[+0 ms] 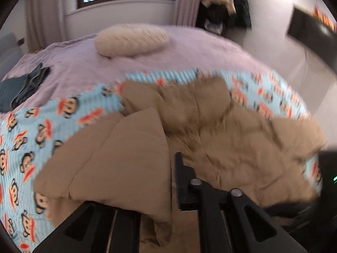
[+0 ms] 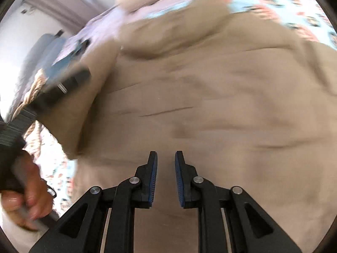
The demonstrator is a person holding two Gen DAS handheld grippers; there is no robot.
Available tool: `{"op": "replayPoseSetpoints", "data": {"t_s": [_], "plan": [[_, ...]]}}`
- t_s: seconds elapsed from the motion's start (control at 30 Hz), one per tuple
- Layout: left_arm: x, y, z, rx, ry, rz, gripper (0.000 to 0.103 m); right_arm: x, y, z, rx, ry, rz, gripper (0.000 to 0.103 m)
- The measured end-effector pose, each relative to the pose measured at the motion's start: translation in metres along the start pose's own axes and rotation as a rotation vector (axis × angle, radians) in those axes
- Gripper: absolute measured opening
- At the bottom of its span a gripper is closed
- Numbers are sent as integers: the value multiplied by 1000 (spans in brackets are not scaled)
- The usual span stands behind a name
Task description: Fold large clothes
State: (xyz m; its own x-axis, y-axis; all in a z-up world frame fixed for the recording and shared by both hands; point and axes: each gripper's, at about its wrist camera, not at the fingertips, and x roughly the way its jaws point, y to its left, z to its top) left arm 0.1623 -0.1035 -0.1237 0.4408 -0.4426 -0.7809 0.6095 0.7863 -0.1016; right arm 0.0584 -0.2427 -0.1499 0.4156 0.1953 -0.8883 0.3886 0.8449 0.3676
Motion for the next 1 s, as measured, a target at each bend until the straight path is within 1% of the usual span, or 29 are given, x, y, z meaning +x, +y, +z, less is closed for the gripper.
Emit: {"op": "replayPoseSetpoints", "data": {"t_s": [0.03, 0.07, 0.13, 0.2, 0.23, 0.3, 0.33, 0.37, 0.4, 0.43, 0.5, 0.53, 0.57, 0.6, 0.63, 0.67, 0.7, 0.77, 0.8, 0.83, 0.9, 0.93, 0.97, 1.0], "plan": [[13, -9, -6, 14, 24, -3, 60, -8, -15, 0, 11, -3, -20, 19], [23, -16, -13, 15, 34, -2, 86, -12, -25, 0, 18, -4, -34, 19], [29, -23, -26, 16, 19, 11, 88, -18, -37, -1, 25, 0, -59, 19], [31, -30, -33, 34, 53, 15, 88, -22, -47, 0, 33, 5, -66, 19], [26, -32, -36, 38, 62, 11, 88, -24, -50, -1, 34, 5, -67, 19], [7, -28, -39, 38, 57, -25, 88, -26, -39, 3, 15, -2, -80, 20], [-3, -24, -42, 34, 46, -40, 88, -30, -38, 1, -1, -10, -81, 29], [-17, -17, -44, 22, 32, -49, 88, -33, -34, 0, -20, -20, -78, 48], [-34, -5, -48, -4, 13, -48, 88, -37, -28, -1, -41, -36, -72, 58], [-42, 1, -51, -23, 3, -39, 88, -42, -17, -2, -78, -63, -56, 66], [-66, 27, -59, -82, -32, 24, 88, -44, 10, 1, -155, -89, -36, 67], [-74, 43, -63, -114, -46, 75, 88, -43, 31, 4, -214, -102, -29, 68], [-78, 61, -68, -154, -50, 138, 88, -43, 45, 4, -261, -111, -27, 72], [-77, 80, -72, -201, -40, 184, 88, -39, 63, 4, -316, -118, -30, 76], [-73, 100, -78, -261, -17, 213, 88, -34, 87, 1, -401, -131, -44, 81], [-67, 123, -85, -340, 11, 223, 88, -29, 104, -3, -466, -142, -62, 81], [-59, 141, -91, -410, 36, 216, 88, -19, 129, -7, -561, -150, -105, 81], [-39, 170, -107, -522, 95, 189, 88, 2, 161, -17, -696, -155, -185, 81], [-32, 175, -113, -540, 112, 185, 88, 17, 177, -21, -770, -159, -236, 81], [-26, 177, -117, -547, 120, 184, 88, 26, 186, -26, -815, -163, -268, 81], [-19, 177, -123, -538, 124, 188, 88, 42, 198, -26, -869, -185, -328, 81], [-17, 175, -124, -527, 121, 193, 88, 50, 199, -20, -875, -212, -377, 80], [-17, 174, -125, -512, 120, 198, 88, 52, 196, -13, -854, -240, -409, 80], [-15, 172, -124, -504, 123, 199, 88, 49, 189, -4, -805, -275, -434, 80]]}}
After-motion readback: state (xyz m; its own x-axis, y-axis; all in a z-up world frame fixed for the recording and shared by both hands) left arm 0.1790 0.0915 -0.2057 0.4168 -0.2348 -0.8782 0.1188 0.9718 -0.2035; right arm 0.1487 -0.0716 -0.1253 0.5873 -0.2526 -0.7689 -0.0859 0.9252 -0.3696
